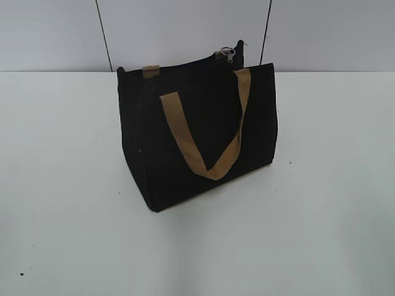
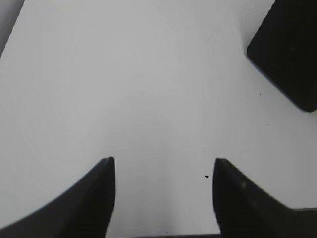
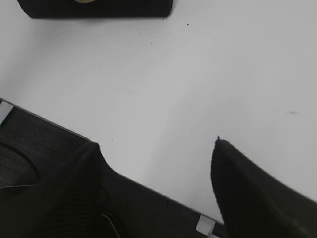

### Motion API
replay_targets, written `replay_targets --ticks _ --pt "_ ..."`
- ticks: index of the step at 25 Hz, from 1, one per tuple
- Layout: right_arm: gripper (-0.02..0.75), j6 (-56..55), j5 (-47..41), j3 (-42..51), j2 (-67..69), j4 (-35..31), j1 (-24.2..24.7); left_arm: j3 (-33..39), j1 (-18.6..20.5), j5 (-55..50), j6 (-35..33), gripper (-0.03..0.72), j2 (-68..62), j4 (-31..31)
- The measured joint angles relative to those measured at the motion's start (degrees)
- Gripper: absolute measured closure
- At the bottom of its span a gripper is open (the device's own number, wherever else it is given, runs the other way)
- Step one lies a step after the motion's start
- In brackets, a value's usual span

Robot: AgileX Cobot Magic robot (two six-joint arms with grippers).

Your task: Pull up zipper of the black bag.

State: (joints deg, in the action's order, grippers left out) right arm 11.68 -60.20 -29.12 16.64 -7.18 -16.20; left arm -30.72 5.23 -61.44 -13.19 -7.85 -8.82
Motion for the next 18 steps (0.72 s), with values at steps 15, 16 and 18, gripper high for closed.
replay_targets --ticks 15,16,18 --pt "0.234 -6.1 -2.6 1.3 -17.0 3.3 -0.1 0.1 0.0 -0.4 -0.6 0.216 8.4 -0.7" --pt "0.234 -6.3 -2.7 1.3 -17.0 3.4 -0.1 0.1 0.0 -0.4 -0.6 0.216 8.4 -0.6" --pt "0.234 -6.6 -2.8 1.4 -17.0 3.4 -0.1 0.1 0.0 -0.4 -0.6 0.216 8.4 -0.6"
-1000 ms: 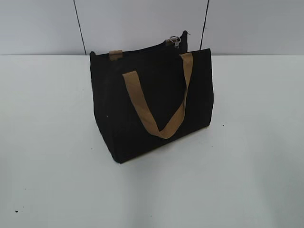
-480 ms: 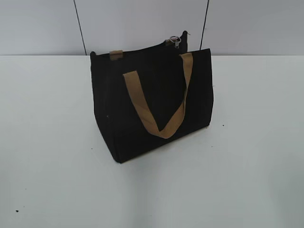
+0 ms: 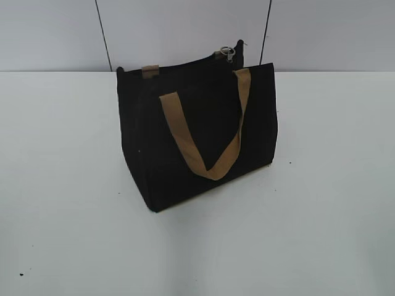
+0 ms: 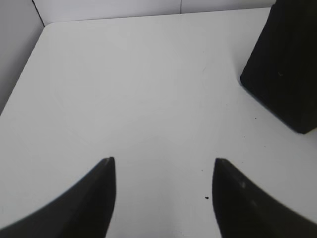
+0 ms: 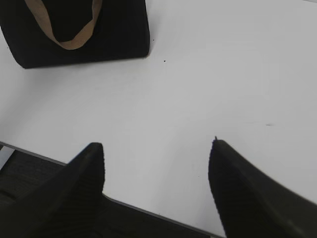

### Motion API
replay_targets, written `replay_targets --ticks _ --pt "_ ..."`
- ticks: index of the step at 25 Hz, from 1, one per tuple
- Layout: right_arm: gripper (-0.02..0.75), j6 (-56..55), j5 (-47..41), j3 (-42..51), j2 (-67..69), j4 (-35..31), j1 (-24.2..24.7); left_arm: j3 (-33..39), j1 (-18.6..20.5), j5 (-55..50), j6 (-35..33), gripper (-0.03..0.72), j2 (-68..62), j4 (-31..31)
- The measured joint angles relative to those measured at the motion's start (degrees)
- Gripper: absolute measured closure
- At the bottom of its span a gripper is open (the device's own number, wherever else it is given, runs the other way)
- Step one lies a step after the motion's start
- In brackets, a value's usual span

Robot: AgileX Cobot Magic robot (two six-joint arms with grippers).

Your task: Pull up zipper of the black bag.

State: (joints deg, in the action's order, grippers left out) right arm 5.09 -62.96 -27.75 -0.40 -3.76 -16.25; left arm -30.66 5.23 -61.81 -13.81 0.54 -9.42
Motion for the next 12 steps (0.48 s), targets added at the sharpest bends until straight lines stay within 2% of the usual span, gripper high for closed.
replay_targets --ticks 7,10,12 --pt "0.234 -0.2 0.0 0.0 0.0 0.1 0.5 0.0 0.0 0.1 0.0 0.216 0.0 0.3" --pt "0.234 -0.2 0.0 0.0 0.0 0.1 4.1 0.0 0.0 0.1 0.0 0.216 0.0 0.8" --pt "0.234 -0.2 0.0 0.0 0.0 0.1 8.2 0.0 -0.4 0.1 0.0 0.216 0.0 0.8"
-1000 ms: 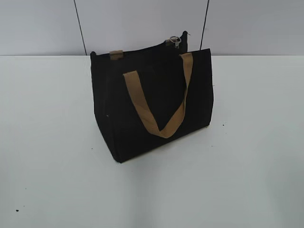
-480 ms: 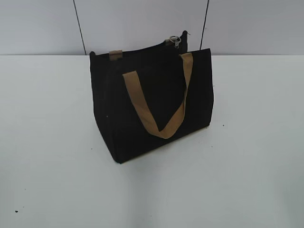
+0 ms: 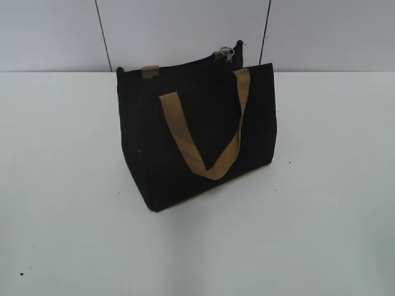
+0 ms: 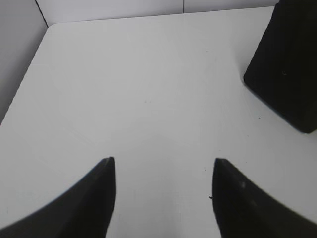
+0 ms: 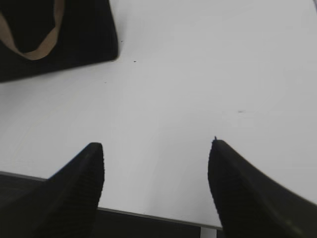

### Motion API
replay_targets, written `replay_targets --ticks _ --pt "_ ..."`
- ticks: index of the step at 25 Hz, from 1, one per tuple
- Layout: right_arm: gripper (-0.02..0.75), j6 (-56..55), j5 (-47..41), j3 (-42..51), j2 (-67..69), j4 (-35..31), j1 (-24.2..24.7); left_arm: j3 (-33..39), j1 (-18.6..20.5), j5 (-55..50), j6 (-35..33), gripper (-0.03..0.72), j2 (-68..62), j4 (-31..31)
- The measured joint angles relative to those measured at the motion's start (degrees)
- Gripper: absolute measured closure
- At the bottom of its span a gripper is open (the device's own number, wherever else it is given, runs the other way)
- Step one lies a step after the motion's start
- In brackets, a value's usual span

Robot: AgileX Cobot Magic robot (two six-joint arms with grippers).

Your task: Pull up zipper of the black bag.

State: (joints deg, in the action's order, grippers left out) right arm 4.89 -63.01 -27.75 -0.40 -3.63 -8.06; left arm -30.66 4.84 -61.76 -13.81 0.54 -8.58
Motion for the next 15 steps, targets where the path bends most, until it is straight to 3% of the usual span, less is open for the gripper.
replay_targets --ticks 4,15 --pt "0.234 0.0 0.0 0.0 0.0 0.0 6.0 0.0 -2.1 0.0 0.0 0.22 0.0 0.8" --pt "0.234 0.0 0.0 0.0 0.0 -0.1 6.6 0.0 -2.7 0.0 0.0 0.22 0.0 1.4"
